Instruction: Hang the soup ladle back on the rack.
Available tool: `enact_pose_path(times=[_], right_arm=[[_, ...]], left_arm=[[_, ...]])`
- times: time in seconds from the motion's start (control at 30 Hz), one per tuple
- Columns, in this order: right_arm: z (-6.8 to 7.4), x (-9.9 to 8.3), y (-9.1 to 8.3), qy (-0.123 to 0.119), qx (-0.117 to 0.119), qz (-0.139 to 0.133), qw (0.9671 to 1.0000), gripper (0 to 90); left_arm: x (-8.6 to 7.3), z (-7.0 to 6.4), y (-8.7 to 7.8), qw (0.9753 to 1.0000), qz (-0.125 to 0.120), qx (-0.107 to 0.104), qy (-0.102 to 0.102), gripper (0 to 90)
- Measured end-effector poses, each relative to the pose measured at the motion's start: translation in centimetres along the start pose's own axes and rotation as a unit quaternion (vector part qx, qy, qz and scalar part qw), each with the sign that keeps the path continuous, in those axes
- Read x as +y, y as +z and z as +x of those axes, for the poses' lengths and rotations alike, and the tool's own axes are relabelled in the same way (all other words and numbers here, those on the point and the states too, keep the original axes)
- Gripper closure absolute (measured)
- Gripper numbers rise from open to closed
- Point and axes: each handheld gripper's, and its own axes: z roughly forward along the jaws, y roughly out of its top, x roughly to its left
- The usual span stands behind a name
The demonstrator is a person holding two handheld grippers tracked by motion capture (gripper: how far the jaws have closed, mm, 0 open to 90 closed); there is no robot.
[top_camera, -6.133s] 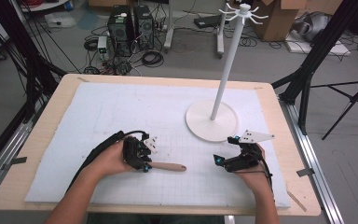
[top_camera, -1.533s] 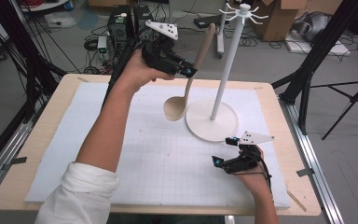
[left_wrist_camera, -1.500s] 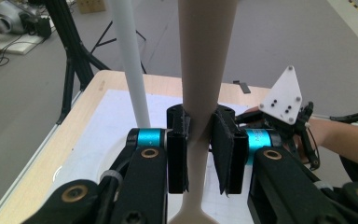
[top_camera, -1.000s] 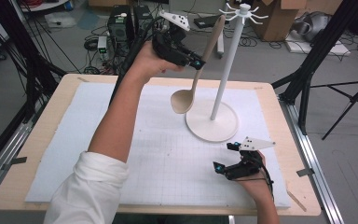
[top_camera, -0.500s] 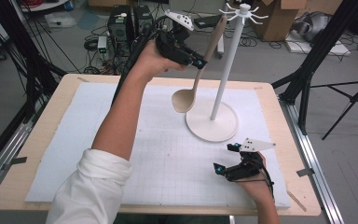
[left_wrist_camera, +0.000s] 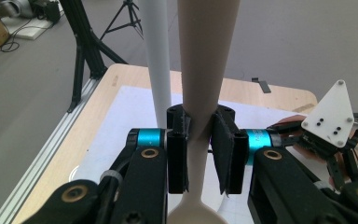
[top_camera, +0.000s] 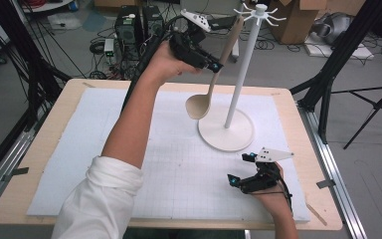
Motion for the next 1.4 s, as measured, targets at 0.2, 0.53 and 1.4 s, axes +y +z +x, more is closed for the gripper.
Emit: enact_pose_path(times=[0.2,0.53,1.4], right_arm=[[0.1,0.0,0.1,0.001,0.001,0.002,1.0,0.3],[0.1,0.0,0.1,0.0,0.002,0.001,1.0,0.4],[0.2,-0.1,0.3,0.001,0.003,0.005,1.0,0.4]], left_arm=[[0.4,0.0,0.2,1.0,0.006,0.0,0.002,76.2],[0.6,0.3,1.0,0.9999,0.015,0.005,0.002,76.2],[0.1,1.6,-0.8,0.9999,0.0,-0.011,-0.012,76.2]])
